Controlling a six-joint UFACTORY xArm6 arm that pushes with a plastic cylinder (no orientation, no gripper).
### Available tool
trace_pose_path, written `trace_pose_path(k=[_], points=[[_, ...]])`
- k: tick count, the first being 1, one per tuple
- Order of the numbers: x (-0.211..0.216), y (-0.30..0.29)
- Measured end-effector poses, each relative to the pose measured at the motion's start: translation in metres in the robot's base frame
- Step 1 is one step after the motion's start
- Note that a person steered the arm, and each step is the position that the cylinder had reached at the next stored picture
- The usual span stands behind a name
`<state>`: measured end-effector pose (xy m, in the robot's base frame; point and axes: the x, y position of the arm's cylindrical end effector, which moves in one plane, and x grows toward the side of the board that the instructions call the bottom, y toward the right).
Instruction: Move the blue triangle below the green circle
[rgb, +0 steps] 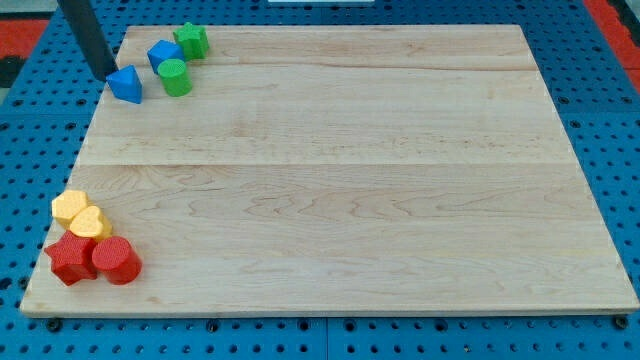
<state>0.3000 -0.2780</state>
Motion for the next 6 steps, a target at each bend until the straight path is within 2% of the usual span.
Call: trace_pose_path(k=[2,3,6], points=[[0.029,0.04],[0.03,0.025],[0.063,0.032]])
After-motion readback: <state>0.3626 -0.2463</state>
